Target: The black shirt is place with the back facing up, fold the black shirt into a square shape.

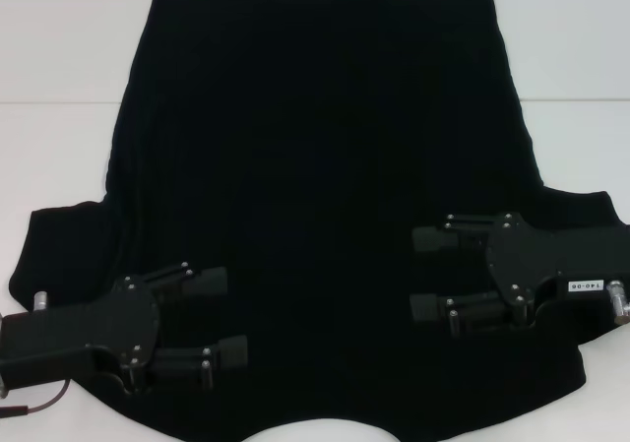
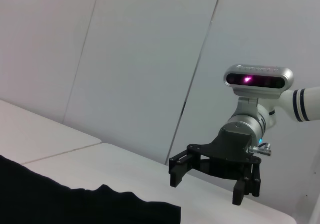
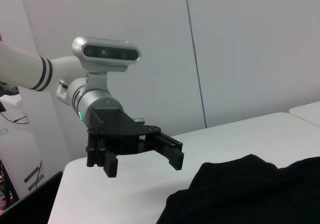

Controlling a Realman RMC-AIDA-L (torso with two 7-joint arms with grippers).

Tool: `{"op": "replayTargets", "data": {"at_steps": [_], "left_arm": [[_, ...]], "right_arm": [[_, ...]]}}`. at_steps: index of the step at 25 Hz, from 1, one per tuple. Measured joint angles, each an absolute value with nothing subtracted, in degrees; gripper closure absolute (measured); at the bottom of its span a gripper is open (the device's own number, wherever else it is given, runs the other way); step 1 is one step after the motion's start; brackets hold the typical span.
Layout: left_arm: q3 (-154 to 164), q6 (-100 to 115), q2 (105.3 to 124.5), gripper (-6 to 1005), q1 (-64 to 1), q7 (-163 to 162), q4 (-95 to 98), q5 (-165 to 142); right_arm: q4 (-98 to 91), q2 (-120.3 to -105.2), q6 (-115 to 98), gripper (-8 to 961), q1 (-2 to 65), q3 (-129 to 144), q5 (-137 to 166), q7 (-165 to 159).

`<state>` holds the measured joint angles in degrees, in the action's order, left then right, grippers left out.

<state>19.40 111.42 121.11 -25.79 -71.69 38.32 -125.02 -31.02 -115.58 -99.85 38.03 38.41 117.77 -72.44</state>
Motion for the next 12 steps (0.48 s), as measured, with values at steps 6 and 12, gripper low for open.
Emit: {"op": "replayTargets", "data": {"at_steps": [6,12], "left_arm": [[19.4,111.5,121.11,65,-25.8,-71.7,38.3,-125.0],[19.1,111.4,121.12,65,-25.8,-72.1,38.3,-124.9]], "right_arm": [[-31.0,-115.57,-100.0,70,37.9,38.4,117.8,-72.5],[-31.0,-115.59,-100.0,71,37.9,38.4,117.8,-72.5]]}}
